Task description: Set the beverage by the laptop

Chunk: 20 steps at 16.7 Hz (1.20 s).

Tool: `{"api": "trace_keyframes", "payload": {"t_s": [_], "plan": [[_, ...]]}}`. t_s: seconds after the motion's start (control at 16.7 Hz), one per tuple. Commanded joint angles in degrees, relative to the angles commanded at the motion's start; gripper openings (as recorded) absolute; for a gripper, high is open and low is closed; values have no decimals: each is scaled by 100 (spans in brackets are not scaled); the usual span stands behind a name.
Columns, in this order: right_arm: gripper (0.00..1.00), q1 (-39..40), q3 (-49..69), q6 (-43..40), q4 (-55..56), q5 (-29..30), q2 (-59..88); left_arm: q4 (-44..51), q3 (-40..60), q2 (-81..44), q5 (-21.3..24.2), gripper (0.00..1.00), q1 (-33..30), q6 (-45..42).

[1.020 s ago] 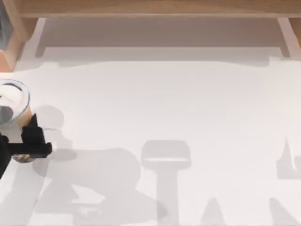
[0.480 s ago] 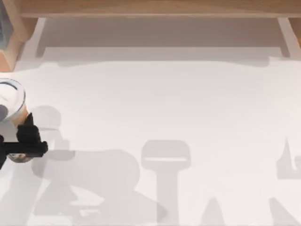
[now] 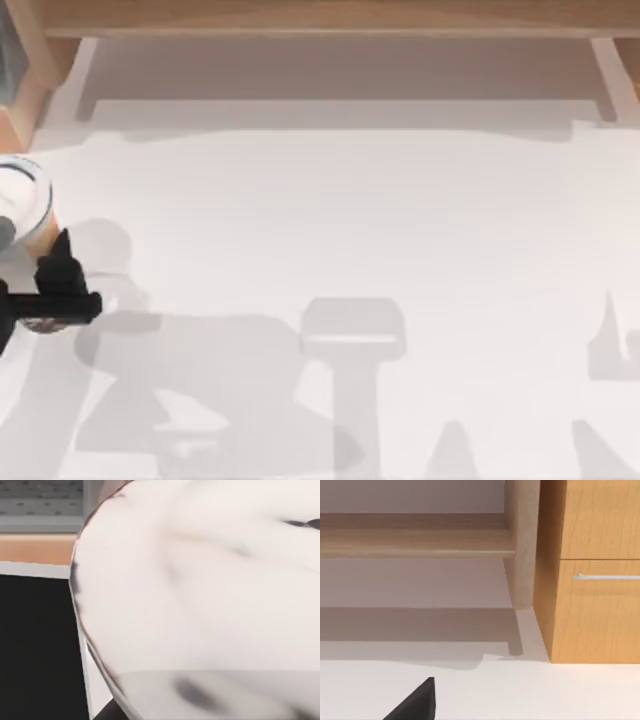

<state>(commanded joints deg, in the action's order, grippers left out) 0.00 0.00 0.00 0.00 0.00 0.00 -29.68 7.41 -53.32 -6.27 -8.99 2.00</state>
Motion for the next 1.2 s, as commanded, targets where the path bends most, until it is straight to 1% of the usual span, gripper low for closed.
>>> {"api": "trace_keyframes", "payload": {"t_s": [0.54,1.02,1.2], "plan": [[100,0,0,0,0,0,0,-1147,-243,-685,11,0,15,-10],[100,0,0,0,0,0,0,-1249,-483,-978,19,0,21,0],[100,0,0,0,0,0,0,-1249,-483,-978,19,23,21,0]]}}
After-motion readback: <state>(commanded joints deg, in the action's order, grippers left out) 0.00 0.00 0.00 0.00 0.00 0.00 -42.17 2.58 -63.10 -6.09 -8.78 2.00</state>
